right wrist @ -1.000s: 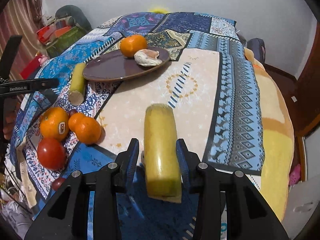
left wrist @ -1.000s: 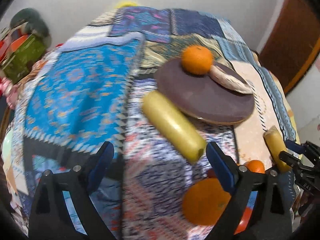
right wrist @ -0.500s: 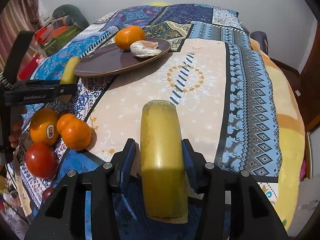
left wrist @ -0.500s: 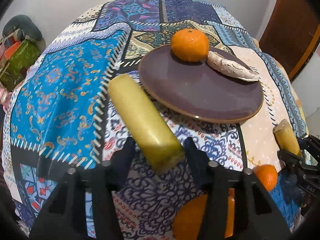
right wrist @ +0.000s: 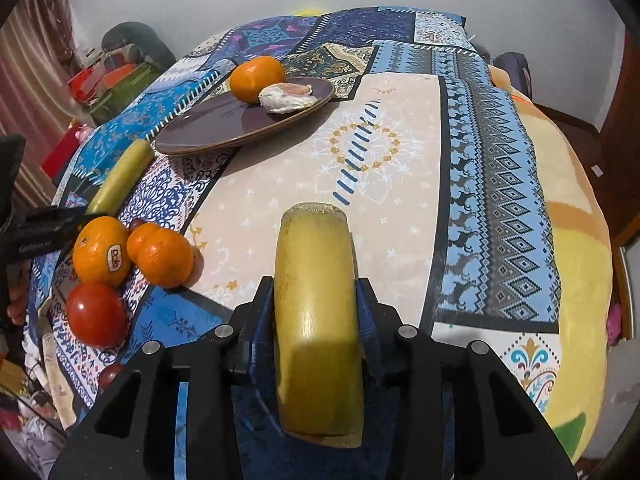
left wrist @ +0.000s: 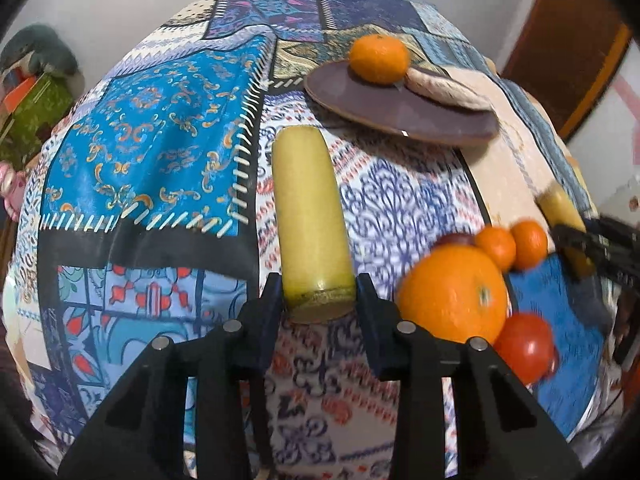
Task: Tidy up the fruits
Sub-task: 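Grasp the thinner yellow cylinder with the left gripper while the right gripper holds the thicker one, then lower both yellow cylinders onto the brown plate beside the orange and release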
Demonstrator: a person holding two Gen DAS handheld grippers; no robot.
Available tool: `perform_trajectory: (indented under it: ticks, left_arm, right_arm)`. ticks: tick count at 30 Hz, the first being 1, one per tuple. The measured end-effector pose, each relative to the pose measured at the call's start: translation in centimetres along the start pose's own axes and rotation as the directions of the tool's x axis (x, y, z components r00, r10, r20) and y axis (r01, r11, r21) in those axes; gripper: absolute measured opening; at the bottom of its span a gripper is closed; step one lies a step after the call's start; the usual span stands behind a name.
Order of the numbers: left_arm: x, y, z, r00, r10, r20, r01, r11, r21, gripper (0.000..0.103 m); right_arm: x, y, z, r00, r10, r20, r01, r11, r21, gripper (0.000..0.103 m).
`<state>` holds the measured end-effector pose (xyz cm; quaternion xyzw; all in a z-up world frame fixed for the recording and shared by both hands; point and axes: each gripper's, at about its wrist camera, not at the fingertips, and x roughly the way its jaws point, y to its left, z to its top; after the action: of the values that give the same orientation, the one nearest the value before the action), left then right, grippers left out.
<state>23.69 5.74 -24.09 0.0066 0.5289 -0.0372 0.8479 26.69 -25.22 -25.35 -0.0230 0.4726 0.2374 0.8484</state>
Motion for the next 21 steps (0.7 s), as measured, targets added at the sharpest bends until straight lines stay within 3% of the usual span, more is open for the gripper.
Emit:
perform_trajectory:
  ticks: [3, 5, 7, 15, 19, 21]
  left_arm:
    - [-0.1, -0.1, 0.2, 1.0, 0.022, -0.013, -0.022, 0.999, 0.024, 0.038]
    - [-0.2, 0.0, 0.7, 1.0, 0.023, -0.011, -0.022, 1.0, 0.018, 0.056]
    - [-0.2, 0.4, 1.5, 1.0, 0.001, -0.002, -0.001, 1.0, -0.014, 0.066]
    - [2.8, 1.2, 5.1, 1.0, 0.011, -0.013, -0.012, 0.997, -0.071, 0.065]
    - [4.0, 1.7, 5.7, 0.999, 0.049, -0.008, -0.05, 0.993, -0.111, 0.054]
    - [3.9, 1.6, 5.5, 1.0, 0.027, 0.012, -0.025, 0.993, -0.114, 0.04]
  right_arm:
    - [-0.1, 0.1, 0.0, 1.0, -0.003, 0.0, 0.003, 1.0, -0.006, 0.036]
    - [-0.2, 0.2, 0.1, 1.0, -0.002, 0.006, 0.002, 1.0, -0.004, 0.036]
    - [-0.4, 0.1, 0.2, 1.0, 0.0, 0.015, 0.0, 1.0, -0.001, 0.036]
    - [-1.0, 0.0, 1.2, 0.999, -0.002, 0.05, 0.001, 1.0, 0.003, 0.036]
    - [-1.4, -0.2, 1.9, 0.996, 0.012, 0.083, -0.015, 0.999, 0.031, 0.036]
    - [-1.5, -0.1, 2.2, 0.995, 0.015, 0.096, -0.019, 0.999, 0.035, 0.036]
